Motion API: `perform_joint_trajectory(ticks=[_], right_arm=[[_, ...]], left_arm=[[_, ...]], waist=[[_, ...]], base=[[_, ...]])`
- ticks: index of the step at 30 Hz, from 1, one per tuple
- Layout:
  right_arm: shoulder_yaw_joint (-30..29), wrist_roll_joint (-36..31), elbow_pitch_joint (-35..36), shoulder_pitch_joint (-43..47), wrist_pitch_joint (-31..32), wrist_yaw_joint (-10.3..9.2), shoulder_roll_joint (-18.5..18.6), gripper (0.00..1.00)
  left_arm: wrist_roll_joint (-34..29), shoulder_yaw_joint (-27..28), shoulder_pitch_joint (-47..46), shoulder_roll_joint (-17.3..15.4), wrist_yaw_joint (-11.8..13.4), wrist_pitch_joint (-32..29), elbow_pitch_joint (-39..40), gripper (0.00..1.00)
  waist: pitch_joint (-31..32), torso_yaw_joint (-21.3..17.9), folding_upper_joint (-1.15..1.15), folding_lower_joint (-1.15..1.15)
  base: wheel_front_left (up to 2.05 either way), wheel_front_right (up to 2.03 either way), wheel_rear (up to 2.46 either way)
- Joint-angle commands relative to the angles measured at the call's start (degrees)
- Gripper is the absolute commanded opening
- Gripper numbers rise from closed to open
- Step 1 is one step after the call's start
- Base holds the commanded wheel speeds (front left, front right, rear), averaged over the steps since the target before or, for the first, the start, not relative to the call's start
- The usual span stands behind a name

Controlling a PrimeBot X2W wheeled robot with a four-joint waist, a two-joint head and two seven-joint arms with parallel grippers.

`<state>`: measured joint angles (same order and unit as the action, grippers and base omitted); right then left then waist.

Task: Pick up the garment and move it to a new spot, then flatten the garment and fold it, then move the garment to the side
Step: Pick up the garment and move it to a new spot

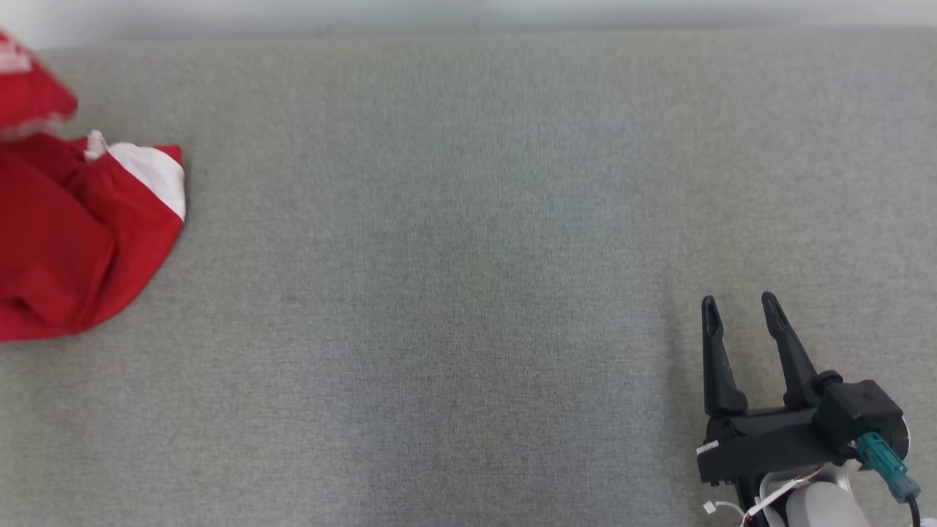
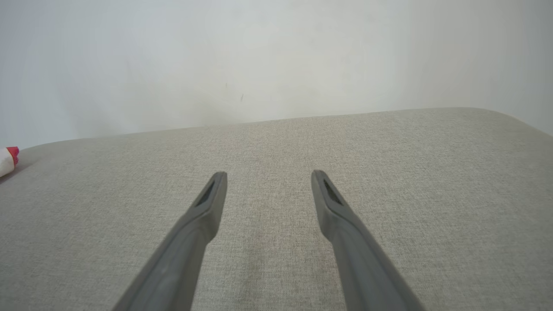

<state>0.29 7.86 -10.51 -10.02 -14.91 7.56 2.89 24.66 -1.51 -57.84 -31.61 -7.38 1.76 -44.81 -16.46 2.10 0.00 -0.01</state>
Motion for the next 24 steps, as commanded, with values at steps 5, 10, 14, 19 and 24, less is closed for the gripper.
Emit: perform_joint_trajectory(ticks=[5, 10, 14, 19, 24], right_arm=[[0.36, 2.01, -0.85, 1.29, -0.32, -0.14, -0.02, 1.00], [1.32, 4.12, -0.72, 2.09, -0.33, -0.14, -0.01, 1.00], [2.24, 5.43, -0.71, 2.40, -0.28, -0.14, -0.01, 1.00], [2.87, 6.93, -0.83, 2.82, -0.27, -0.14, -0.03, 1.00], [3.35, 7.92, -0.72, 2.74, -0.27, -0.14, -0.03, 1.00]], left_arm=[[-1.32, -3.47, -4.68, 0.24, -0.02, -0.93, 8.13, 0.00], [-0.67, -6.52, -7.72, 2.05, -0.01, -4.51, 16.35, 0.00], [0.40, -8.93, -9.47, 4.55, -0.02, -7.29, 21.86, 0.00], [1.94, -11.74, -11.68, 9.70, 0.29, -9.62, 25.54, 0.00], [2.05, -14.48, -12.42, 14.62, 0.70, -9.59, 25.60, 0.00]], waist=[[4.46, -1.20, 0.00, 0.01], [6.14, -5.00, 0.00, 0.01], [6.92, -9.31, 0.00, 0.01], [7.20, -14.74, 0.00, 0.01], [6.72, -18.58, 0.00, 0.01]], base=[[0.00, 0.00, 0.00], [0.00, 0.00, 0.00], [0.00, 0.00, 0.00], [0.00, 0.00, 0.00], [0.00, 0.00, 0.00]])
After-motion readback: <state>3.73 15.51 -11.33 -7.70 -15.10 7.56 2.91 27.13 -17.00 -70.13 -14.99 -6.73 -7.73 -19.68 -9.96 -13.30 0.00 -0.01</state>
